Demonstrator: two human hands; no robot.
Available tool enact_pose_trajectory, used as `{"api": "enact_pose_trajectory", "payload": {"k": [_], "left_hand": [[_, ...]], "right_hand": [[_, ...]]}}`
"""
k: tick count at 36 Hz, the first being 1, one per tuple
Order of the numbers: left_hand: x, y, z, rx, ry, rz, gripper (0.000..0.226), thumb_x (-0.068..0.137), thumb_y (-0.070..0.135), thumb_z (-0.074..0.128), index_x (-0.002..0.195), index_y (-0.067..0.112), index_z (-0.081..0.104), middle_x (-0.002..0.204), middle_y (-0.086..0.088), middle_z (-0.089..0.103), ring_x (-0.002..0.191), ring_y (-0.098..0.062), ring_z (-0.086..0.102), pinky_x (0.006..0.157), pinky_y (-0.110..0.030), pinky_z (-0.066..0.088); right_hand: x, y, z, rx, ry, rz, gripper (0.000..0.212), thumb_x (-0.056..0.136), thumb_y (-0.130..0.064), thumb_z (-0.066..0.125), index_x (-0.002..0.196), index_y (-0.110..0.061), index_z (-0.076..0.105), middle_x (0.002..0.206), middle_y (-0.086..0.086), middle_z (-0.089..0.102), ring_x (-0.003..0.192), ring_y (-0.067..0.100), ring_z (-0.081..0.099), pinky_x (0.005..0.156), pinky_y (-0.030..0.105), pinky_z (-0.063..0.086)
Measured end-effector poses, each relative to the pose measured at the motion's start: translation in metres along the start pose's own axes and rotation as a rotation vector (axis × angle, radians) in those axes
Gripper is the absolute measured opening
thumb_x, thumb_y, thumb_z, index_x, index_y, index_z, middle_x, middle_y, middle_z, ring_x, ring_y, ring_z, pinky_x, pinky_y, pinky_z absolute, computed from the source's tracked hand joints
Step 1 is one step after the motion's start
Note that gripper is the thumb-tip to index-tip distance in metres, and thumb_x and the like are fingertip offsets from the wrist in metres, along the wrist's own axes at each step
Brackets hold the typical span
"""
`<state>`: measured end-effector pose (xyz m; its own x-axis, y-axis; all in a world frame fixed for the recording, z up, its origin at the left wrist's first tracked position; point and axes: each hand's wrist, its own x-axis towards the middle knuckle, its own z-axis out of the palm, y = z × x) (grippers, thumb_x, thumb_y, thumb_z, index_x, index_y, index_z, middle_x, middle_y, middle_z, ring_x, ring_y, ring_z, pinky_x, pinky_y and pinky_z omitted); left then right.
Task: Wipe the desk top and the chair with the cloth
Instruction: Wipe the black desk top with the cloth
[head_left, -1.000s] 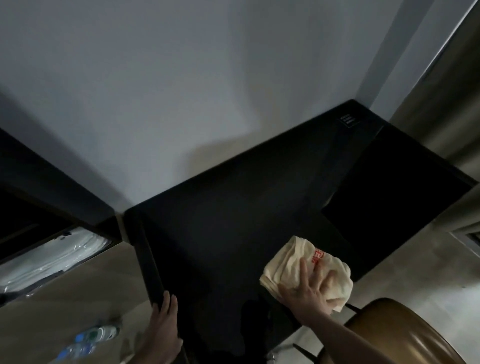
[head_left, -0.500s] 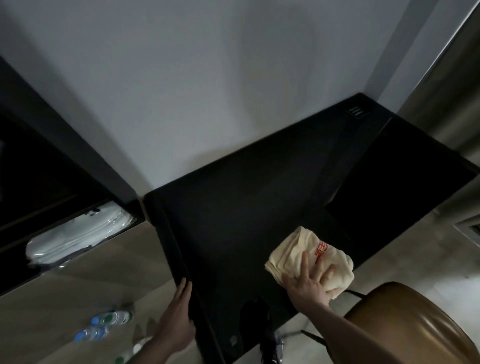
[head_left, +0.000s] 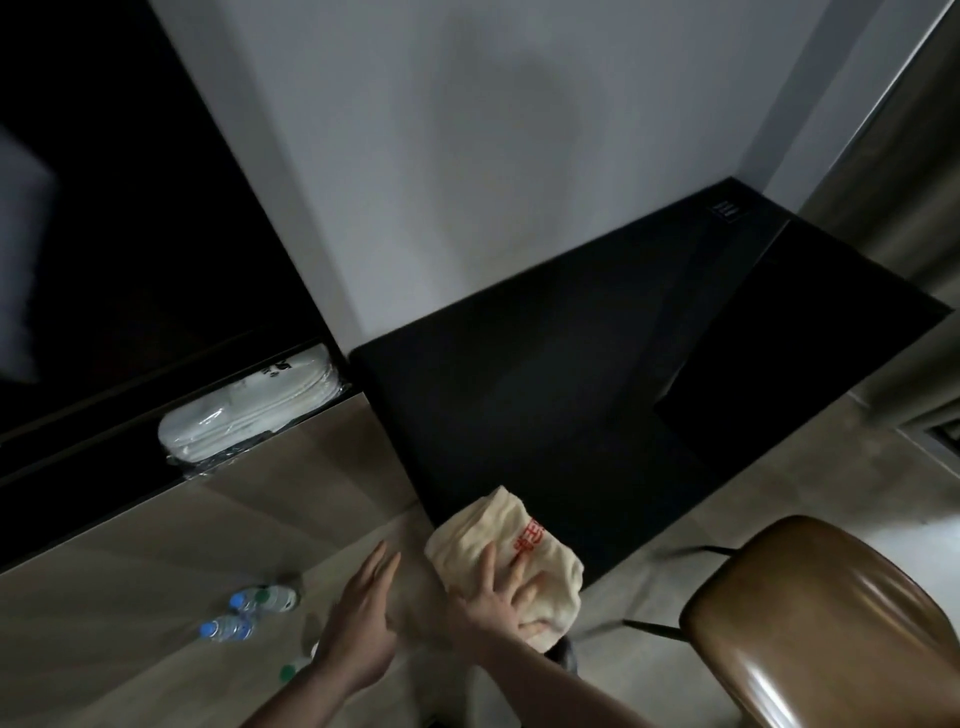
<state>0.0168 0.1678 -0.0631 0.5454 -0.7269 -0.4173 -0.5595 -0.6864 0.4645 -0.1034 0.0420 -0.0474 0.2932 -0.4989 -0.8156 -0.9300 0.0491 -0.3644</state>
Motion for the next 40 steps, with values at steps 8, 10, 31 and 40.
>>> {"api": "enact_pose_trajectory", "payload": {"k": [8, 10, 31, 40], "left_hand": [[0.029, 0.068, 0.052, -0.005, -0.015, 0.35, 0.066, 0.096, 0.02, 0.044, 0.158, 0.035, 0.028, 0.169, 0.012, 0.007, 0.156, -0.011, 0.009, 0.124, -0.03, 0.016], [0.041, 0.087, 0.074, 0.117, -0.098, 0.342, 0.067, 0.099, 0.037, 0.034, 0.16, 0.042, 0.007, 0.167, 0.014, -0.016, 0.156, -0.012, -0.014, 0.126, -0.037, 0.001], [0.167, 0.09, 0.015, 0.382, -0.278, 0.021, 0.097, 0.092, 0.077, 0.035, 0.143, 0.043, -0.04, 0.147, 0.007, -0.054, 0.139, -0.033, -0.043, 0.12, -0.054, -0.015], [0.264, 0.068, -0.058, 0.363, -0.375, -0.034, 0.102, 0.089, 0.081, 0.034, 0.143, 0.037, -0.04, 0.148, 0.006, -0.053, 0.143, -0.035, -0.041, 0.121, -0.053, -0.016]], "right_hand": [[0.001, 0.057, -0.071, 0.096, 0.163, -0.203, 0.06, 0.097, -0.021, 0.046, 0.156, -0.029, 0.032, 0.161, -0.001, 0.024, 0.145, 0.021, 0.03, 0.119, 0.033, 0.031], [0.005, 0.074, -0.092, 0.047, 0.178, -0.218, 0.062, 0.098, -0.018, 0.047, 0.156, -0.033, 0.032, 0.163, 0.0, 0.018, 0.146, 0.023, 0.032, 0.118, 0.034, 0.035], [0.086, 0.06, -0.163, -0.269, 0.123, -0.179, 0.081, 0.102, -0.039, 0.049, 0.163, -0.033, -0.004, 0.169, 0.001, -0.021, 0.155, 0.034, -0.018, 0.128, 0.052, 0.007], [0.111, 0.025, -0.149, -0.347, 0.116, -0.084, 0.088, 0.1, -0.046, 0.048, 0.162, -0.035, -0.014, 0.165, 0.002, -0.032, 0.152, 0.037, -0.027, 0.124, 0.062, 0.003]]}}
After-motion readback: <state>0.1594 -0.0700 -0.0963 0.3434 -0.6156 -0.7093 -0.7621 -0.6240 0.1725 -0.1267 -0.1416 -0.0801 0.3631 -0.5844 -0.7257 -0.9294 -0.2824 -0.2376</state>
